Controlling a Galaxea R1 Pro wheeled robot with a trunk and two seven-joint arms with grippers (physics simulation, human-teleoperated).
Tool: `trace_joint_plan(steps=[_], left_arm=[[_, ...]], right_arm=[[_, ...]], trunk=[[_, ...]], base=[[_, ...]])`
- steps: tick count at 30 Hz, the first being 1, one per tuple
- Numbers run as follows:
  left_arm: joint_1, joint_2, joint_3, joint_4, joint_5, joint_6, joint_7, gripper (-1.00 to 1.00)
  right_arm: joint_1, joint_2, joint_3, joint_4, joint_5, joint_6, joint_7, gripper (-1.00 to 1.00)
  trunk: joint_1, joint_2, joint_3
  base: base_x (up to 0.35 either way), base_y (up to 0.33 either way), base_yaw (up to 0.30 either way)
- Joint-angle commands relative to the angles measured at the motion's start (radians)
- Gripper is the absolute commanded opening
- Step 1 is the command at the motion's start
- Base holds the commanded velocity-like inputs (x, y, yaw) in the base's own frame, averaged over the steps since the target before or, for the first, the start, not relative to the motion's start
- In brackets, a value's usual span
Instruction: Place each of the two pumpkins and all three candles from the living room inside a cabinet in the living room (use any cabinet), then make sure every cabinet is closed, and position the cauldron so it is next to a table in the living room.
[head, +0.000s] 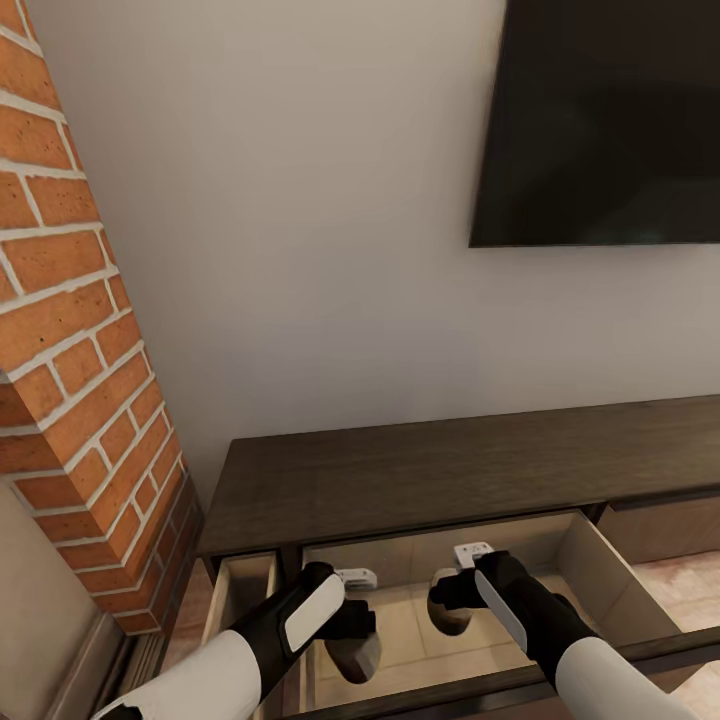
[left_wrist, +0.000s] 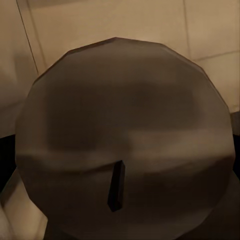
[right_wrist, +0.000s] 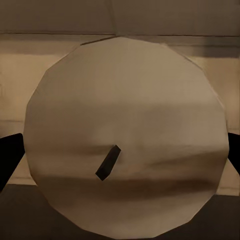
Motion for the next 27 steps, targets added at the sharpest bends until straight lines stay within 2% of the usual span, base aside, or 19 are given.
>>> trace_joint_plan(steps=[1,4,7,9,12,13,20,24,27], left_arm=[[-0.001,0.0,-0.003,0.001,0.01,-0.001,0.009,-1.0],[-0.001,0.0,-0.003,0.002,0.01,-0.006,0.009,-1.0],[-0.001,0.0,-0.004,0.002,0.004,-0.044,0.009,-1.0],[-0.001,0.0,-0.004,0.0,-0.024,-0.067,0.008,-1.0],[0.0,0.0,-0.004,-0.001,-0.086,-0.104,0.004,-1.0],[0.0,0.0,-0.004,-0.001,-0.092,-0.108,0.003,-1.0],[-0.001,0.0,-0.005,-0.001,-0.104,-0.112,-0.046,-1.0],[-0.002,0.0,-0.004,-0.001,-0.104,-0.103,-0.053,-1.0],[-0.004,0.0,-0.003,-0.001,-0.103,-0.098,-0.055,-1.0]], right_arm=[[0.0,0.0,0.009,-0.001,0.0,-0.006,0.0,-1.0],[0.0,0.001,0.013,-0.001,0.0,-0.019,0.0,-1.0],[0.0,0.002,0.016,-0.001,0.0,-0.026,0.0,-1.0],[0.001,0.002,0.018,-0.001,0.0,-0.027,0.0,-1.0],[0.0,0.003,0.023,-0.001,0.0,-0.027,0.0,-1.0],[0.0,0.004,0.023,-0.001,0.0,-0.027,0.0,-1.0],[-0.002,0.004,0.023,-0.001,0.001,-0.019,0.0,-1.0],[-0.018,0.004,0.027,-0.001,0.001,-0.009,-0.002,-1.0],[-0.036,0.004,0.028,0.0,0.001,0.024,-0.003,-1.0]], trunk=[[0.0,0.0,-0.001],[0.0,0.0,-0.003],[0.0,0.0,-0.007],[0.0,0.0,-0.01],[0.0,0.0,-0.014],[0.0,0.0,-0.016],[0.0,0.0,-0.026],[0.0,0.0,-0.032],[0.0,0.0,-0.037]], base=[[0.0,0.0,0.0],[0.0,0.0,0.0],[0.0,0.0,0.0],[0.0,0.0,0.0],[0.0,0.0,0.0],[0.0,0.0,0.0],[0.0,0.0,0.0],[0.0,0.0,0.0],[0.0,0.0,0.0]])
